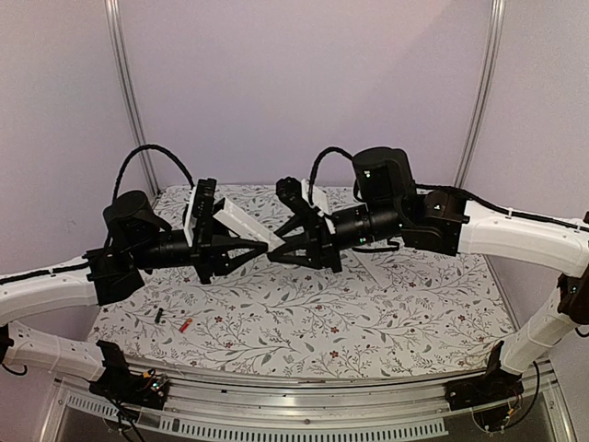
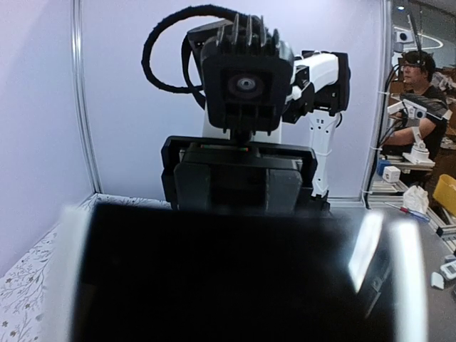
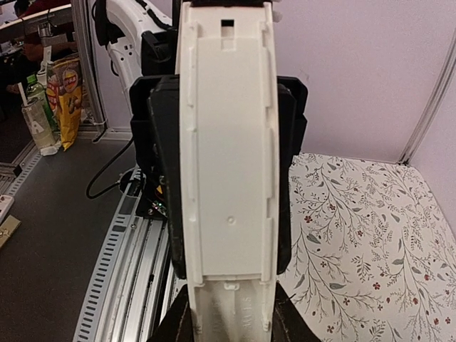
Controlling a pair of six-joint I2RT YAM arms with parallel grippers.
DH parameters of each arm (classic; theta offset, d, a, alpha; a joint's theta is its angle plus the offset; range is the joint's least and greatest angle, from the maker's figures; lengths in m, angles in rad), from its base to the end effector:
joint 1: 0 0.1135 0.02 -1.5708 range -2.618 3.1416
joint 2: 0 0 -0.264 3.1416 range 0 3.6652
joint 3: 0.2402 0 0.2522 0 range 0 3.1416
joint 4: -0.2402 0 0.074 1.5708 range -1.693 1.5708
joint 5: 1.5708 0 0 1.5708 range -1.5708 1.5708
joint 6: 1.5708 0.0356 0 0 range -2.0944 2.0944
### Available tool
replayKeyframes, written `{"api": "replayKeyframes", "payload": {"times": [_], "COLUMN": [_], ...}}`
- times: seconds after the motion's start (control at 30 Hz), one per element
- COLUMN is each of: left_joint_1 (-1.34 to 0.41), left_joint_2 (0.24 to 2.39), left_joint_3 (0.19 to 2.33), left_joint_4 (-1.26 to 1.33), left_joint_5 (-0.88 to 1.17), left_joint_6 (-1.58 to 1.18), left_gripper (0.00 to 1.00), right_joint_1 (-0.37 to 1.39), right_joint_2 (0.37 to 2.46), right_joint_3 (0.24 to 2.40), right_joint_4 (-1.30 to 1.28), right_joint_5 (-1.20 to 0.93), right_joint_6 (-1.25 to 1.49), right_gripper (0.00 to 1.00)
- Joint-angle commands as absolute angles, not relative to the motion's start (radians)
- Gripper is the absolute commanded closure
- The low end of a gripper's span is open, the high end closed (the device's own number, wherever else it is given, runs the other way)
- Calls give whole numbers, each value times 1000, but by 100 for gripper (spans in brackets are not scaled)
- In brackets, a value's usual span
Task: Load the batteries into the remote control
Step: Pass from the left arm to the right, then place the remote control without the battery cover at the center of the board.
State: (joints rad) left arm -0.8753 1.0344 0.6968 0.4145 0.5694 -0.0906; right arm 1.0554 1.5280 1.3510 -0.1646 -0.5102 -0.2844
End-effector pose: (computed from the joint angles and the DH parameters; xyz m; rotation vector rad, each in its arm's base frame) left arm 0.1389 -0.1964 0.3239 1.0475 1.2475 -1.1816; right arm 0.1620 0.3213 0.3580 -1.5028 1.3151 0.9958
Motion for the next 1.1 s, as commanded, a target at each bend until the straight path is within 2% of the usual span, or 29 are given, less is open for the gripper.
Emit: {"api": "replayKeyframes", "payload": {"times": [0.0, 0.03, 0.07, 0.1, 0.13, 0.4, 0.53, 0.67, 0.83, 0.9, 1.07], "left_joint_1": [-894, -894, -893, -892, -892, -885, -874, -853, -802, -781, -770], "left_joint_2": [1036, 1035, 1032, 1026, 1019, 947, 932, 941, 989, 1022, 1120], "left_joint_3": [713, 715, 715, 715, 718, 786, 838, 885, 923, 933, 960], "left_joint_4": [416, 411, 406, 395, 376, 69, -163, -379, -630, -697, -758], "left_joint_5": [553, 523, 486, 443, 400, -30, -233, -376, -464, -467, -440], "left_joint_6": [-101, -108, -115, -118, -116, -153, -208, -251, -306, -325, -337], "left_gripper": [84, 51, 22, 9, 2, 0, 0, 1, 8, 15, 24], "right_joint_1": [1060, 1060, 1060, 1058, 1052, 888, 873, 873, 873, 873, 873], "right_joint_2": [1554, 1554, 1554, 1554, 1556, 1629, 1692, 1778, 1871, 1897, 1946], "right_joint_3": [1372, 1371, 1369, 1367, 1363, 1311, 1287, 1291, 1271, 1266, 1269], "right_joint_4": [-195, -190, -188, -187, -187, -320, -412, -512, -580, -591, -622], "right_joint_5": [-467, -443, -412, -368, -324, -71, 109, 185, 197, 178, 207], "right_joint_6": [-286, -276, -259, -249, -231, 79, 176, 249, 321, 324, 328], "right_gripper": [100, 100, 100, 100, 100, 100, 100, 100, 100, 100, 100]}}
